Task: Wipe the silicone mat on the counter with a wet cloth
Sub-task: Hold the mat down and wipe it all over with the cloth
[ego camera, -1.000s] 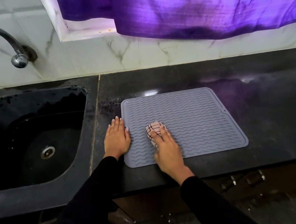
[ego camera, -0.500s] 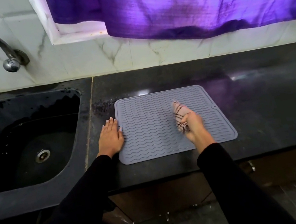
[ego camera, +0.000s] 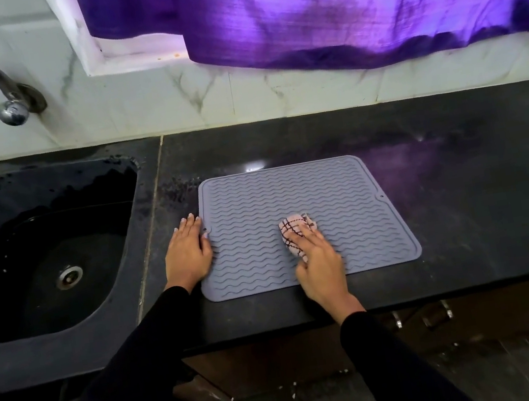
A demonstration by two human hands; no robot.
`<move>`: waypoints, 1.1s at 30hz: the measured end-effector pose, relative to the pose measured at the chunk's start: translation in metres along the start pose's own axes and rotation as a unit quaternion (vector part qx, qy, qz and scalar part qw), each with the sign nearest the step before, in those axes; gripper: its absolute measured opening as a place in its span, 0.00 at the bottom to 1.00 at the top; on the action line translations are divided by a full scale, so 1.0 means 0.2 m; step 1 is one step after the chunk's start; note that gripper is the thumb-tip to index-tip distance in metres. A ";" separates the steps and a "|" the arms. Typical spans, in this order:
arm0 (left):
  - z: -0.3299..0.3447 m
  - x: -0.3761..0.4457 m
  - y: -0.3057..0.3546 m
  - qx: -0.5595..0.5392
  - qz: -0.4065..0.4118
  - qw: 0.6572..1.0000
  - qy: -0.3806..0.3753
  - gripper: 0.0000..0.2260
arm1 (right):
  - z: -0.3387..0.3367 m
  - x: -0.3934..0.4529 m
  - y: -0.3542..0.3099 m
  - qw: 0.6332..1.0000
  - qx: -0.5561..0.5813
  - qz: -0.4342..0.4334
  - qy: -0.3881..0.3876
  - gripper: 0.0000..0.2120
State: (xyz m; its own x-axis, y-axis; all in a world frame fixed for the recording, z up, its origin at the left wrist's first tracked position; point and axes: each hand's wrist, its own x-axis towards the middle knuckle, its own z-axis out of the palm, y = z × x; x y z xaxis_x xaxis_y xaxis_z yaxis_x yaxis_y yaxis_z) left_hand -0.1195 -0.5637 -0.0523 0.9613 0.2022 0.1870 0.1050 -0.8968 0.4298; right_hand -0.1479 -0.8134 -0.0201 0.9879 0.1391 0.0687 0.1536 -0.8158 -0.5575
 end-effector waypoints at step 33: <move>0.00 0.03 -0.01 0.028 -0.024 0.997 -0.072 0.32 | -0.32 0.33 0.32 0.775 0.588 0.217 -0.076 0.27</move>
State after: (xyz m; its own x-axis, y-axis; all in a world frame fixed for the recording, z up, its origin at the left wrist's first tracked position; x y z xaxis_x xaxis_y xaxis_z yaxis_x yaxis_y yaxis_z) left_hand -0.1148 -0.5615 -0.0517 0.9811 0.1900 0.0376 0.1614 -0.9091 0.3839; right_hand -0.0719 -0.8919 0.0012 0.9133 0.1331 -0.3848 -0.4069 0.2594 -0.8759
